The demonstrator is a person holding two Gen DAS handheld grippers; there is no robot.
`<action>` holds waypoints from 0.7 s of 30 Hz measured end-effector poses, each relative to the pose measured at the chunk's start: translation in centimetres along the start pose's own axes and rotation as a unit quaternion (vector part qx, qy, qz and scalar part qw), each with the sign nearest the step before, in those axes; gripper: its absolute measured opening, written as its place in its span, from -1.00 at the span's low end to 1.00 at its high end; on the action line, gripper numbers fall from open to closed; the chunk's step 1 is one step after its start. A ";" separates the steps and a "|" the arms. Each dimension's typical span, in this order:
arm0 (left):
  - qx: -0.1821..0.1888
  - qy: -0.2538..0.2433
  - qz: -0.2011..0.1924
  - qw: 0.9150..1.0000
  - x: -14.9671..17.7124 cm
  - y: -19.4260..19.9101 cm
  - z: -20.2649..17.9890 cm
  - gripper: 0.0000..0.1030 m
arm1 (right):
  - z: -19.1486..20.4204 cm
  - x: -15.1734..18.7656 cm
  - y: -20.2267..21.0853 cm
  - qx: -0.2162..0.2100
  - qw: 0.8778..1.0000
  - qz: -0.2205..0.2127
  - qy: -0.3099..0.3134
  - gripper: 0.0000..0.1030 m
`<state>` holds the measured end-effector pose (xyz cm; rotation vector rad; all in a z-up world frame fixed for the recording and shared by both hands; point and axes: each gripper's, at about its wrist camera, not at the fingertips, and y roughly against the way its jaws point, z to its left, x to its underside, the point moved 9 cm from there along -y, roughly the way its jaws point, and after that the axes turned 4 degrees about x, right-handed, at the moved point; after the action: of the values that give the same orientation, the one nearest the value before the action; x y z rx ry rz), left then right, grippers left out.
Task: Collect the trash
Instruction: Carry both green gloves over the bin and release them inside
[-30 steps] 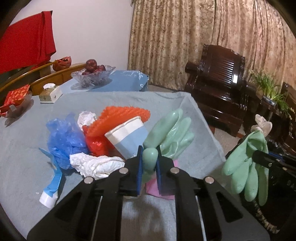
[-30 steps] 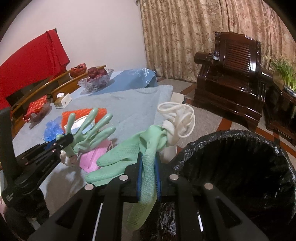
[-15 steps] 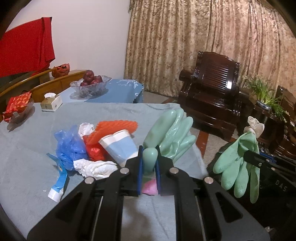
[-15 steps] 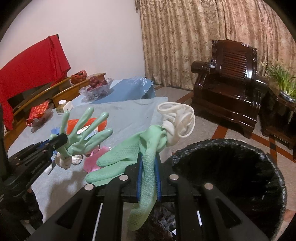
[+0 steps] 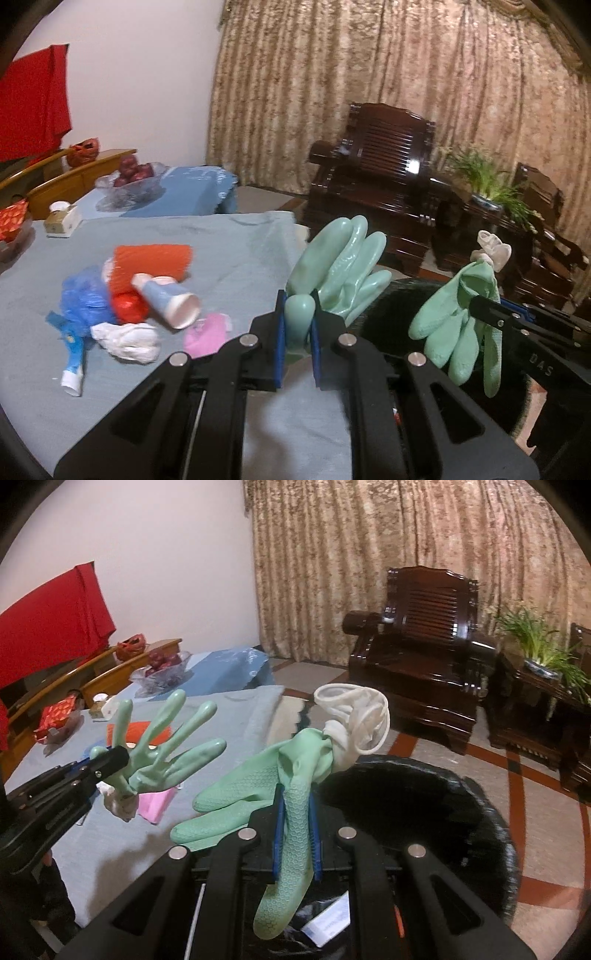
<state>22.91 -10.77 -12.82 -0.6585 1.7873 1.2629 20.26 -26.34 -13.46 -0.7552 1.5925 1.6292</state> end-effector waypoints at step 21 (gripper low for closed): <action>0.127 -0.043 0.057 0.989 2.9 -6.0 -12.8 -0.78 | -11.1 3.5 1.7 0.102 0.994 0.027 -0.043 -0.75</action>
<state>21.99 -24.76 -16.37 -0.3577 1.8938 1.0952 16.03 -36.97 -16.03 -0.5325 1.6973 1.4886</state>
